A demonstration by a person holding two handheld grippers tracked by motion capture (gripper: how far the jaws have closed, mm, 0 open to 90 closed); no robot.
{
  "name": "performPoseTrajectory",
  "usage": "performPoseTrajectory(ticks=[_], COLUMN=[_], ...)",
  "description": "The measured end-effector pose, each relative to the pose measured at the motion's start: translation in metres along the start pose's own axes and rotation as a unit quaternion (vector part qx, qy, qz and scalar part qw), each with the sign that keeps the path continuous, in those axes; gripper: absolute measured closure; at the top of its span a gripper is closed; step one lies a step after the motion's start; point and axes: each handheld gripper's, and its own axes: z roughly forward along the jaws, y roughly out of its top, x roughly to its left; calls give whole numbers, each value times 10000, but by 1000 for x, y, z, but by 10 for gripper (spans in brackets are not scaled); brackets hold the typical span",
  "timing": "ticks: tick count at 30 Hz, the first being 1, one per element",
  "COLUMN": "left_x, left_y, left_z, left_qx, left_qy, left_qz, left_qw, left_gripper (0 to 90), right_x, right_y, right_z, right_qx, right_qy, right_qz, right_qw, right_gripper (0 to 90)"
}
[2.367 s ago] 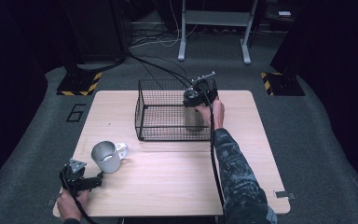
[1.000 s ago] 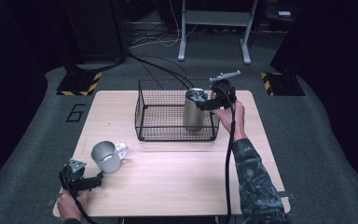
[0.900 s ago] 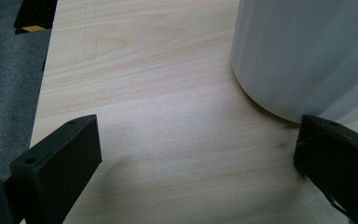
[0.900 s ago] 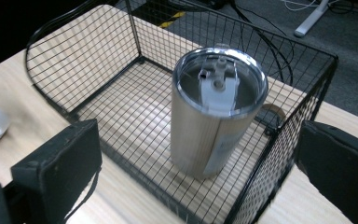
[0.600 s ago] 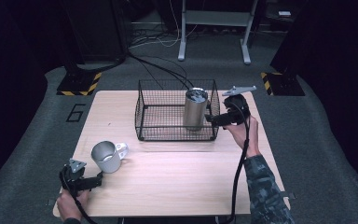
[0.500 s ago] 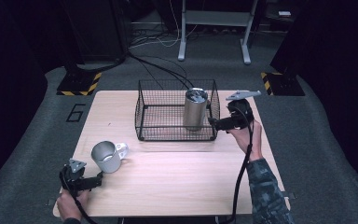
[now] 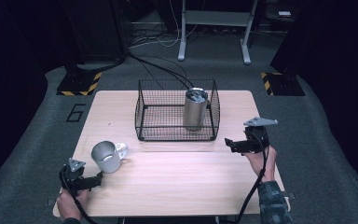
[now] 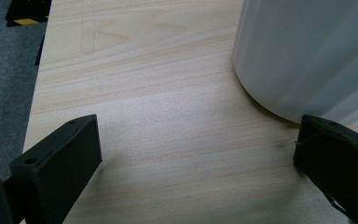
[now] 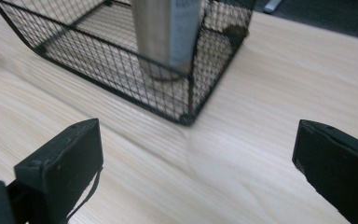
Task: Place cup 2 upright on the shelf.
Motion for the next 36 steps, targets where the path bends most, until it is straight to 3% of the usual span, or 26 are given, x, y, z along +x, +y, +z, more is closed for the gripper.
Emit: performPoseTrajectory(ticks=[5,9,11,15,18,19,23,27,36], left_x=[4,4,4,4,5,5,6,7,6], left_y=[1,1,1,1,0,-1,-2,-3,3], left_z=[2,2,2,2,1,-1,-2,-5,-26], left_qx=[62,71,73,74,53,132,74,101,69], left_qy=[-134,-137,-138,-132,-138,-191,-187,-254,-698], left_qz=[-154,-143,-143,-149,-138,-102,-46,66,206], left_qw=[9998,9998,9998,9998,9998,9997,9998,9996,9973], left_gripper=[5,5,5,4,5,5,4,1,0], right_x=[-7,-12,-15,-25,-32,-33,-36,-37,-38], right_y=[-31,-60,-72,-103,-119,-122,-127,-130,-130], right_z=[2,9,14,32,39,40,41,43,43], right_qx=[104,272,298,630,675,679,606,540,551], right_qy=[-282,-418,-468,-524,-539,-562,-598,-578,-639], right_qz=[3,70,150,392,515,540,366,337,351], right_qw=[9995,9987,9983,9959,9949,9946,9957,9963,9958], right_gripper=[18,13,13,0,0,0,0,0,0])
